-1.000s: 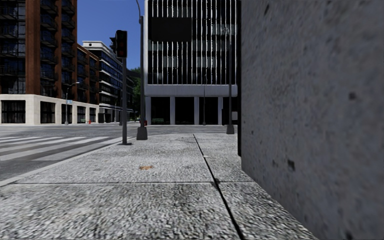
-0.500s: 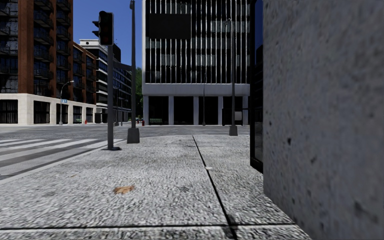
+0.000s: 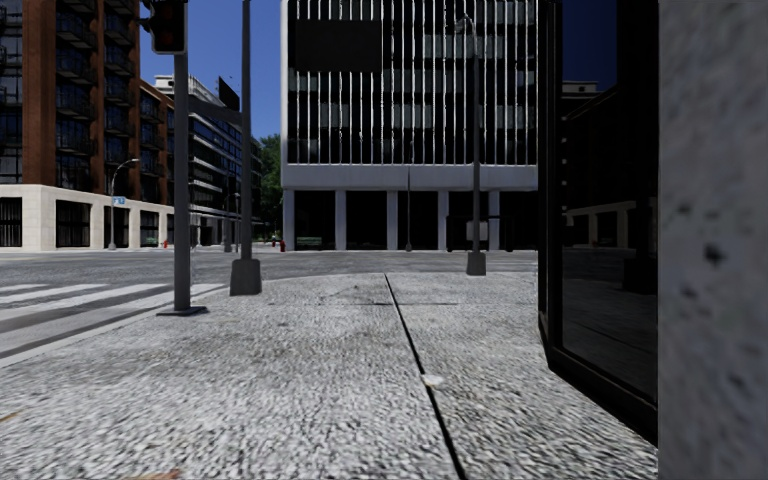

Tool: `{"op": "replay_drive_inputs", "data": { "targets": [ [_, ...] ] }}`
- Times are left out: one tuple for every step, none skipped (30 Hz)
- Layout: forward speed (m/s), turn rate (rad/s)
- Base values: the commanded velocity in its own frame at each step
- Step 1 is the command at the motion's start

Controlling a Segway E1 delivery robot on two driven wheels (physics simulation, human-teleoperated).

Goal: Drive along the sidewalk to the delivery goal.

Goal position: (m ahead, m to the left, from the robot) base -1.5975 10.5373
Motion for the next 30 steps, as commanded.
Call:
{"op": "replay_drive_inputs", "data": {
  "targets": [
    [2.00, 0.00],
    [2.00, 0.00],
    [2.00, 0.00],
    [2.00, 0.00],
    [2.00, 0.00],
    [2.00, 0.00],
    [2.00, 0.00],
    [2.00, 0.00],
    [2.00, 0.00],
    [2.00, 0.00],
    [2.00, 0.00],
    [2.00, 0.00],
    [2.00, 0.00],
    [2.00, 0.00],
    [2.00, 0.00],
    [2.00, 0.00],
    [2.00, 0.00],
    [2.00, 0.00],
    [2.00, 0.00],
    [2.00, 0.00],
    [1.98, 0.00],
    [1.88, 0.00],
    [1.76, 0.00],
    [1.59, 0.00],
    [1.41, 0.00],
    [1.28, 0.00],
    [1.28, 0.00],
    [1.10, 0.00],
    [1.00, 0.00],
    [0.91, 0.00]
  ]
}}
